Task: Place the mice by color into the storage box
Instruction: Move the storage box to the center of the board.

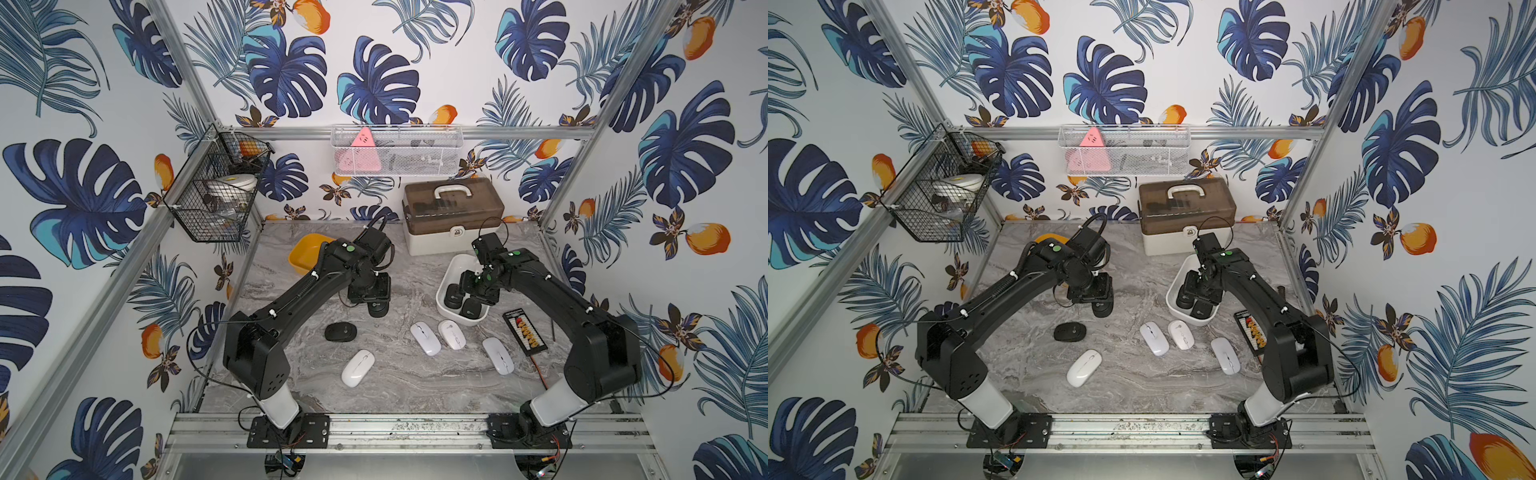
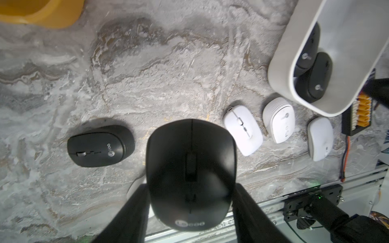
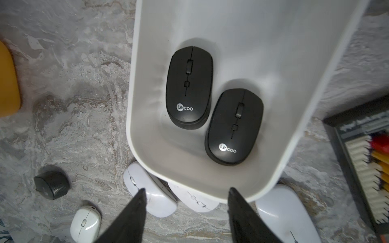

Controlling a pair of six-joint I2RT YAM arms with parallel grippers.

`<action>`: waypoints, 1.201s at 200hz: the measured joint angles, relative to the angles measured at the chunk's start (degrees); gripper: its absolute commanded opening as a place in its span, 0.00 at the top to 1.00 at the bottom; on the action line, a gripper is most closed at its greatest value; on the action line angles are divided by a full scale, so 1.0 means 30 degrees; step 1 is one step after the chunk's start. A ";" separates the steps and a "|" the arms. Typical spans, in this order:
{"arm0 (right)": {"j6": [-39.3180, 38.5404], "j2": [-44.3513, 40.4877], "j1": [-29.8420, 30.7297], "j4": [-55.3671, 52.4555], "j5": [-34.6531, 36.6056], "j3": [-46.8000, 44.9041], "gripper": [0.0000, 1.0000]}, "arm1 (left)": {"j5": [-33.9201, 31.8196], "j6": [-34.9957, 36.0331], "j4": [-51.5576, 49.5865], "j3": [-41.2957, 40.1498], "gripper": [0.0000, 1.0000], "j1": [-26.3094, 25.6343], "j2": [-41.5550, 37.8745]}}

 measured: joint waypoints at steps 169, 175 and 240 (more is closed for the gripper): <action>-0.0787 0.1450 0.4546 0.0736 -0.0940 -0.1996 0.78 | 0.1741 -0.0168 -0.0007 0.7657 0.47 -0.0765 0.4335; -0.0787 0.1282 0.4612 0.0736 -0.0991 -0.2157 0.78 | 0.1763 -0.0168 -0.0007 0.7839 0.47 -0.0809 0.4481; -0.1078 -0.0590 0.4626 -0.0131 -0.0714 -0.3235 0.76 | 0.1851 -0.0153 -0.0073 0.9071 0.47 -0.1982 0.5574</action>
